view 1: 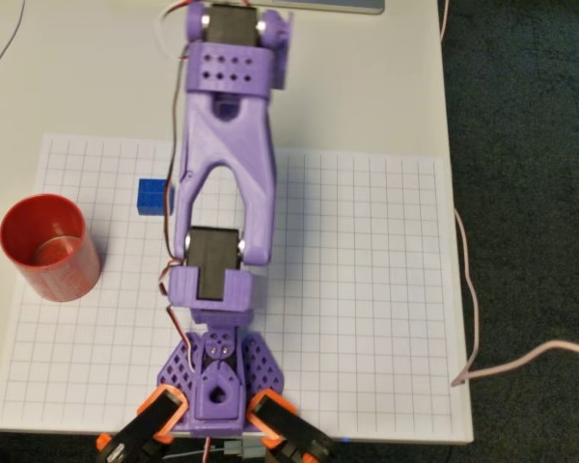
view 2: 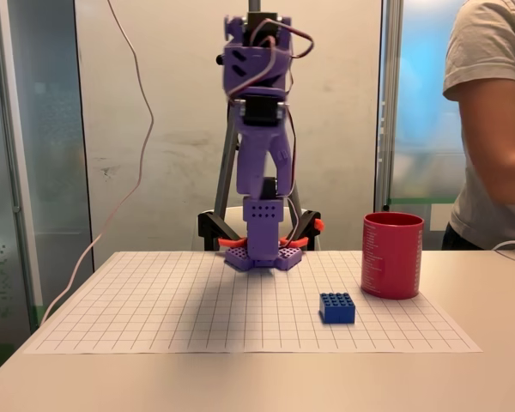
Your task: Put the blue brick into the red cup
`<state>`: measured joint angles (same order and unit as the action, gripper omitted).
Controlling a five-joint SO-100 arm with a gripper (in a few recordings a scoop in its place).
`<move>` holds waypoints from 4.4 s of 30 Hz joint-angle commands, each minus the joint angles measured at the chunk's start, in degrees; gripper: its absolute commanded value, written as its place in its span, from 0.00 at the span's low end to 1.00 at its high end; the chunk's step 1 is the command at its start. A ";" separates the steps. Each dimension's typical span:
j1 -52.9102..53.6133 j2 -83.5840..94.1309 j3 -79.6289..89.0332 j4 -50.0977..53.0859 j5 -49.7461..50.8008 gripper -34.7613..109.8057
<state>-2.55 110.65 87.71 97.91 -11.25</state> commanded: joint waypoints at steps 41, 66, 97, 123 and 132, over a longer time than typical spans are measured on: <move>-28.48 -10.28 22.76 -23.99 40.61 0.24; -24.79 -13.89 22.32 -21.80 38.23 0.71; -26.02 -20.39 28.92 -30.15 34.89 0.24; -5.54 -0.35 11.25 -19.42 30.59 0.24; -24.17 7.38 -4.31 -8.09 17.93 0.24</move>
<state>-16.44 113.03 90.70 85.52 8.35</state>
